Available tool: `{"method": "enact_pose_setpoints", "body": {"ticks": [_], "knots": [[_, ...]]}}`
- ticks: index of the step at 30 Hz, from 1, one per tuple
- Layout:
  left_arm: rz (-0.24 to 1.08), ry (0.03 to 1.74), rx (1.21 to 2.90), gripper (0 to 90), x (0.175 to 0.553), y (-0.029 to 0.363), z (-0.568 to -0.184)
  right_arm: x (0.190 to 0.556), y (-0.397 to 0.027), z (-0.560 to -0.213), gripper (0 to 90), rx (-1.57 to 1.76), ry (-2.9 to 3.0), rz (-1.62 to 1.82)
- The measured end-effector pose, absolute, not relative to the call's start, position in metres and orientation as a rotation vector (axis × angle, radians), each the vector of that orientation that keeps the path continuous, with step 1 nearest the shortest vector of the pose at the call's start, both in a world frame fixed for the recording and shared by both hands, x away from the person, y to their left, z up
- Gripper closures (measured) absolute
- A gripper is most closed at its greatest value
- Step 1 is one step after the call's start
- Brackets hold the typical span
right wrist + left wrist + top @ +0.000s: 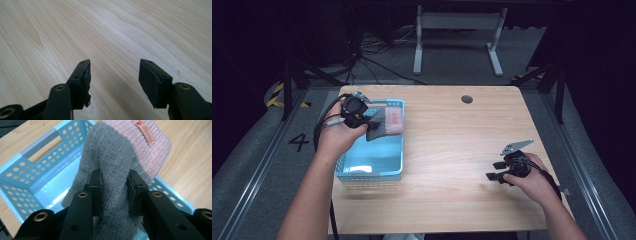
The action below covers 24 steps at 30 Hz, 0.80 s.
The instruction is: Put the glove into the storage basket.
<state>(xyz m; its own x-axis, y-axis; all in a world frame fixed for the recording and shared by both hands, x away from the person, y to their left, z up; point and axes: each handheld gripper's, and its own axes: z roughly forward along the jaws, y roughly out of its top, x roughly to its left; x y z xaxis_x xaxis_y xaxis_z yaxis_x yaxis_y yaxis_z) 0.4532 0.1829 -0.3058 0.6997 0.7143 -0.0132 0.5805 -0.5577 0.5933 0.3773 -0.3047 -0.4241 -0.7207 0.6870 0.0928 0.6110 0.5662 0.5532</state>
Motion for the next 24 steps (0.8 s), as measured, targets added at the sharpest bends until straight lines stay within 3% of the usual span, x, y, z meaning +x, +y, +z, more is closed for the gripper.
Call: {"method": "enact_pose_setpoints", "body": {"ticks": [24], "knots": [[0.262, 1.063, 2.432, 69.4, 0.522, 0.185, -0.351, 0.342, -0.302, -0.407, 43.4, 1.026, 2.624, 0.903]]}}
